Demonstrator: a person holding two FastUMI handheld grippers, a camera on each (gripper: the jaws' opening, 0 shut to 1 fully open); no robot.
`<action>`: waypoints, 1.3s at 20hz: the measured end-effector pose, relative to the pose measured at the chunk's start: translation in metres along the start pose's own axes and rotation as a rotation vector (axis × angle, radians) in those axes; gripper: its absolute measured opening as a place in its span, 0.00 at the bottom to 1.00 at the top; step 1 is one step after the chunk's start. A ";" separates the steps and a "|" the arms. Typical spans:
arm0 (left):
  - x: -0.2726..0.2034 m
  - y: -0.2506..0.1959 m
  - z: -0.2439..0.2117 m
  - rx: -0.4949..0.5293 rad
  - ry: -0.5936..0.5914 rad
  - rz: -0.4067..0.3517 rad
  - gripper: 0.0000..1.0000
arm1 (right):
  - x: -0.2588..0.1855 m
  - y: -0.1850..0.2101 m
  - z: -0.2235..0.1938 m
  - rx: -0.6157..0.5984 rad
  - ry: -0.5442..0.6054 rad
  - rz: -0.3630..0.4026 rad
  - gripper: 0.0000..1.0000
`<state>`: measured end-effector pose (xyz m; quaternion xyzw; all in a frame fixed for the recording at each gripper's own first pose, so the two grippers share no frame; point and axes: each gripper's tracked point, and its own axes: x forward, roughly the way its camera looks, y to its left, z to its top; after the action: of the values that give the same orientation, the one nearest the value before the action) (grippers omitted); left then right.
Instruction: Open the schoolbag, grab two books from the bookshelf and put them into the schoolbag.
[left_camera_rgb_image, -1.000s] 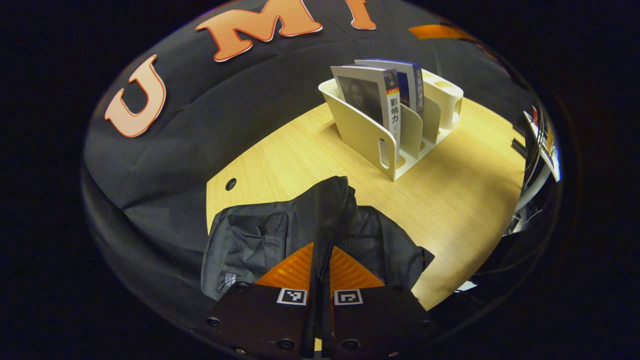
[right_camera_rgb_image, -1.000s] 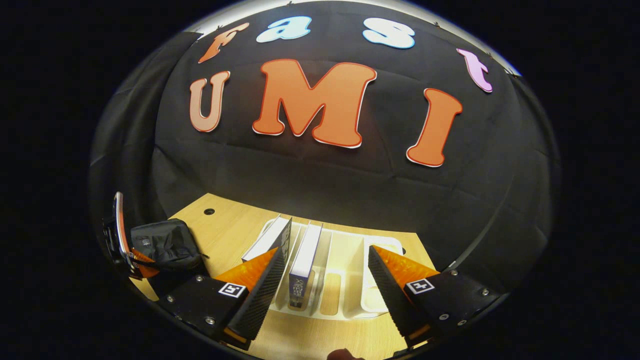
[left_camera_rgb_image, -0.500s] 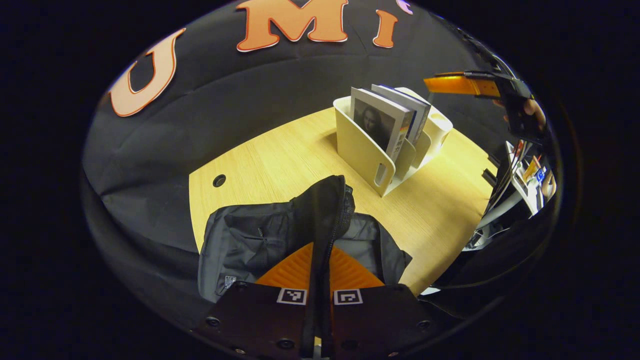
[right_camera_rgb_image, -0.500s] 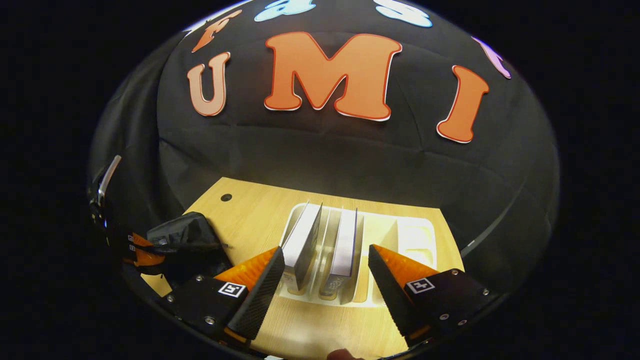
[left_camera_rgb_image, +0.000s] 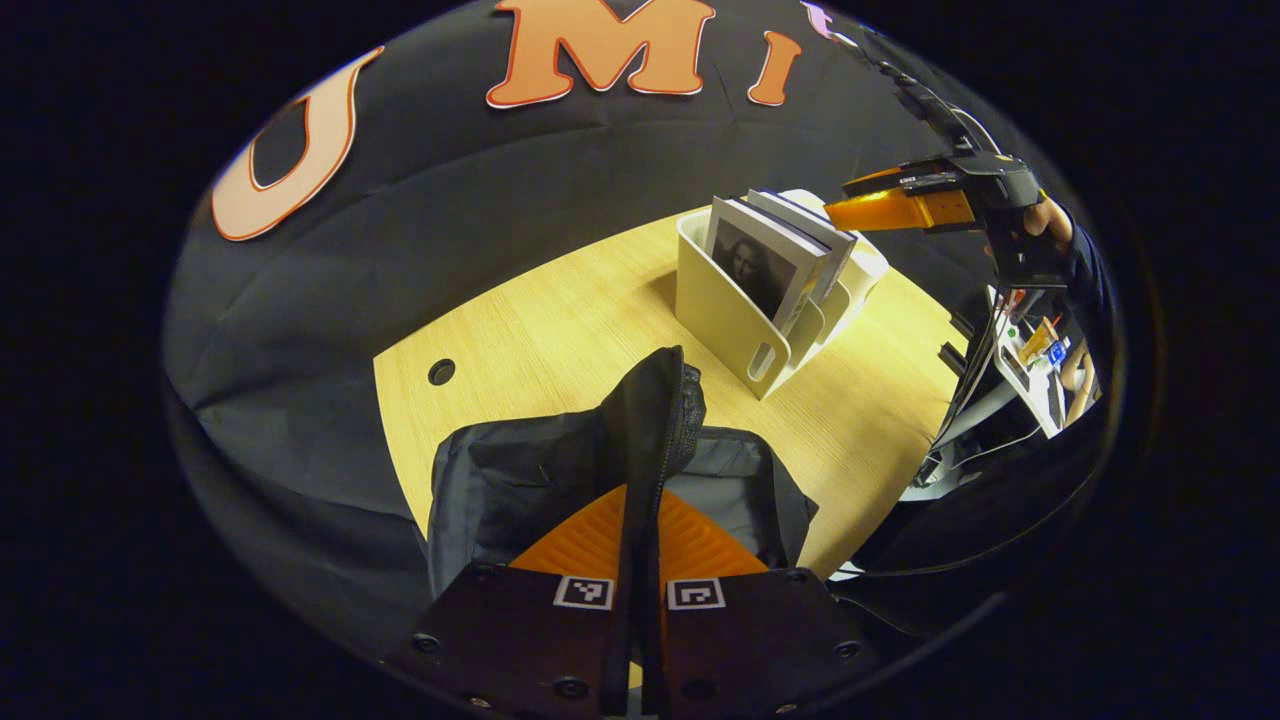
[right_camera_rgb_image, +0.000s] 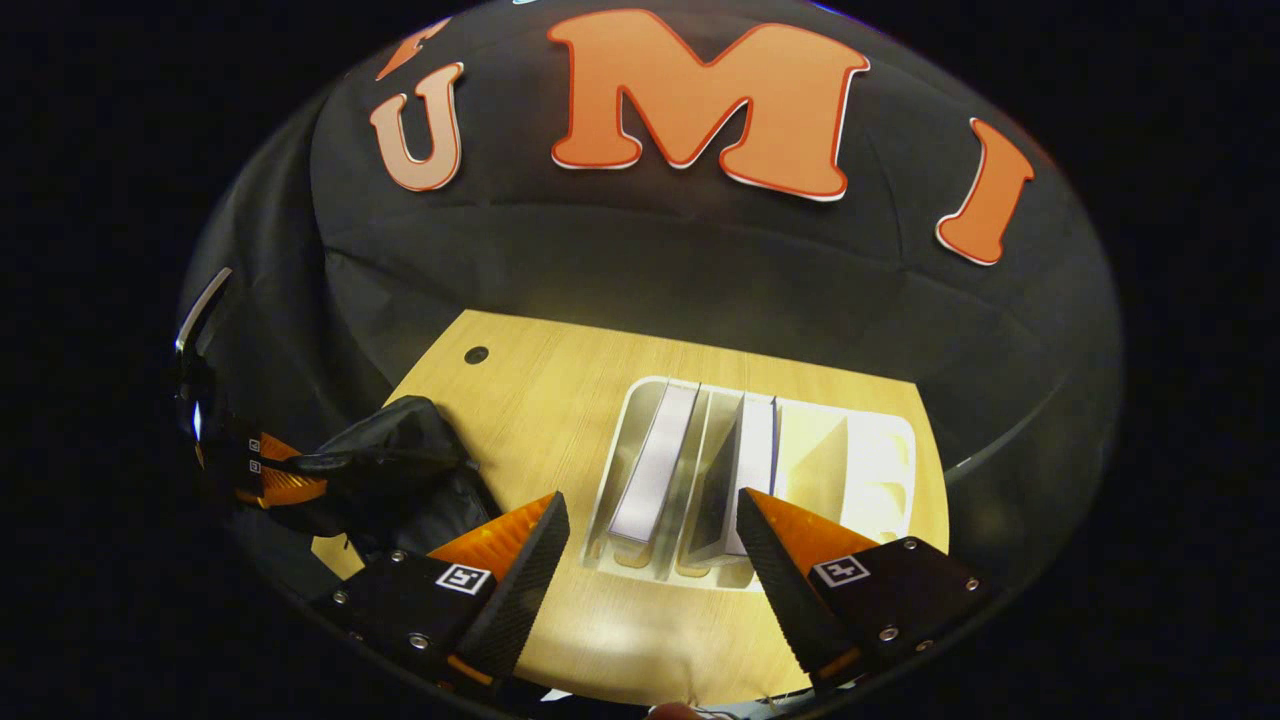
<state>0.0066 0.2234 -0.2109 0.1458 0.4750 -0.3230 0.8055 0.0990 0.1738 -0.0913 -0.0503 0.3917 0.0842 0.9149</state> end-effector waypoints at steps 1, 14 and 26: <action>-0.001 0.003 0.002 0.010 0.003 0.001 0.06 | 0.004 0.001 0.001 -0.002 0.019 0.001 1.00; -0.008 0.022 0.012 0.090 0.024 -0.045 0.06 | 0.084 -0.011 0.009 0.122 0.292 -0.016 1.00; -0.001 0.032 0.011 0.086 0.038 -0.068 0.06 | 0.130 -0.008 -0.014 0.173 0.482 -0.079 0.67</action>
<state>0.0349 0.2417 -0.2069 0.1701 0.4805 -0.3675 0.7779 0.1795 0.1790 -0.1950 -0.0056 0.6019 0.0003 0.7985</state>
